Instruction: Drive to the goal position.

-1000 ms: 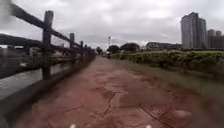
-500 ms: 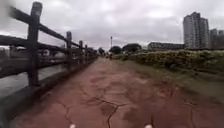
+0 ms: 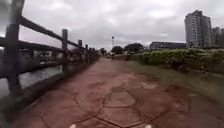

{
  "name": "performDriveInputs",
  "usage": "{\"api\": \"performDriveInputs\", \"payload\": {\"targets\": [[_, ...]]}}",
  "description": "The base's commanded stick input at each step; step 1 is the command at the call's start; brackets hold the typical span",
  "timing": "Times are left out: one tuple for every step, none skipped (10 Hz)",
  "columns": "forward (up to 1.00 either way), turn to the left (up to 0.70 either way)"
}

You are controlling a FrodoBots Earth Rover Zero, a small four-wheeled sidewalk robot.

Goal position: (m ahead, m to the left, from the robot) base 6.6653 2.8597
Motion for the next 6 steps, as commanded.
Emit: {"api": "performDriveInputs", "payload": {"targets": [[0.85, -0.33], [0.85, -0.33], [0.85, -0.09], [0.85, 0.01], [0.85, 0.01], [0.85, 0.01]]}}
